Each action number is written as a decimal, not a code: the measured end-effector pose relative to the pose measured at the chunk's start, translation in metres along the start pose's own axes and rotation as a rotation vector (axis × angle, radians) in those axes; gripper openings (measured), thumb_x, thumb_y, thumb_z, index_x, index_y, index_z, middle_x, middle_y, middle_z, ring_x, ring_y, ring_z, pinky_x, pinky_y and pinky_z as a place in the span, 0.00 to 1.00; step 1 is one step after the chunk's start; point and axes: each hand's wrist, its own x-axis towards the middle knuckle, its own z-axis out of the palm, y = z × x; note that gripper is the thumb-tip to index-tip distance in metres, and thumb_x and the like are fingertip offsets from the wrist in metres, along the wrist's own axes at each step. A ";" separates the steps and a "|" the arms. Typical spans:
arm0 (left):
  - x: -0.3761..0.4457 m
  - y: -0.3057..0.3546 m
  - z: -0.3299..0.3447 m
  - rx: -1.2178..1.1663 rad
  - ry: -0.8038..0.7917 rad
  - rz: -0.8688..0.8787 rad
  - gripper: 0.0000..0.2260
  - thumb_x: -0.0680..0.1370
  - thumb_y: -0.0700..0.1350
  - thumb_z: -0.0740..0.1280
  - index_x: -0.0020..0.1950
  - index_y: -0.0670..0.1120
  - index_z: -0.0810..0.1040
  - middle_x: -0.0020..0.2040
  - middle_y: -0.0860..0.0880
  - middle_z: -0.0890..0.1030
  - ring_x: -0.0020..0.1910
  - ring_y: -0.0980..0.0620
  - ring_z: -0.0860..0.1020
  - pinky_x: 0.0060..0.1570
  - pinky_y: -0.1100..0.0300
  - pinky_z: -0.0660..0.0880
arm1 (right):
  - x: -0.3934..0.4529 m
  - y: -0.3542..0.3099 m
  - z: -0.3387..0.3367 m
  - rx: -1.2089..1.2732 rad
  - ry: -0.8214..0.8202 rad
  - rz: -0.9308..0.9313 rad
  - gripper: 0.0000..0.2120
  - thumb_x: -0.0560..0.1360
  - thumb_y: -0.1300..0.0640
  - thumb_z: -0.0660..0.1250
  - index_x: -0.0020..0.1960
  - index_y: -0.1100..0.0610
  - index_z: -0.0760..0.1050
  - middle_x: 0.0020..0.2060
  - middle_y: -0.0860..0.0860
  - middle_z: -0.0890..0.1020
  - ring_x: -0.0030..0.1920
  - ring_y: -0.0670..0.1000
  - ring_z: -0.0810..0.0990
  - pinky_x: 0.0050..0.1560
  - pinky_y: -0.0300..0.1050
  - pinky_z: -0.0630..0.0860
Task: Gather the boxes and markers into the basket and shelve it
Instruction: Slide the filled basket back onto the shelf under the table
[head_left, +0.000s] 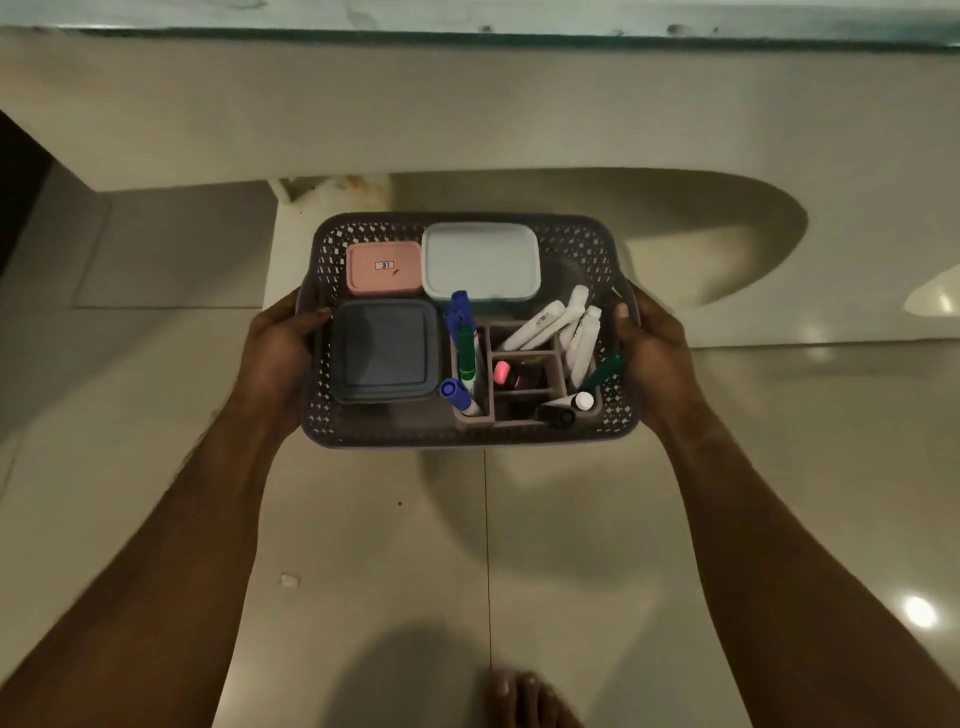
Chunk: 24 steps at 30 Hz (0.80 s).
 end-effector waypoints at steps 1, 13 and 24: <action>0.005 0.000 0.002 -0.004 -0.022 0.011 0.18 0.79 0.34 0.62 0.65 0.43 0.82 0.62 0.40 0.84 0.59 0.39 0.83 0.61 0.44 0.80 | 0.004 0.002 0.000 0.003 0.000 -0.013 0.17 0.85 0.64 0.57 0.69 0.59 0.77 0.55 0.52 0.87 0.56 0.52 0.86 0.50 0.41 0.82; 0.037 -0.010 0.011 0.044 0.023 0.034 0.16 0.76 0.32 0.62 0.56 0.44 0.86 0.52 0.43 0.87 0.53 0.40 0.85 0.55 0.49 0.81 | 0.031 0.008 0.005 -0.109 0.045 -0.072 0.15 0.84 0.64 0.60 0.67 0.57 0.79 0.57 0.53 0.86 0.55 0.49 0.85 0.50 0.37 0.80; 0.054 -0.004 0.013 0.145 0.148 -0.006 0.12 0.73 0.32 0.65 0.46 0.44 0.87 0.45 0.44 0.87 0.46 0.44 0.85 0.58 0.42 0.81 | -0.022 0.015 0.018 -0.445 0.506 -0.646 0.17 0.84 0.53 0.62 0.66 0.63 0.77 0.60 0.55 0.81 0.64 0.50 0.79 0.64 0.45 0.74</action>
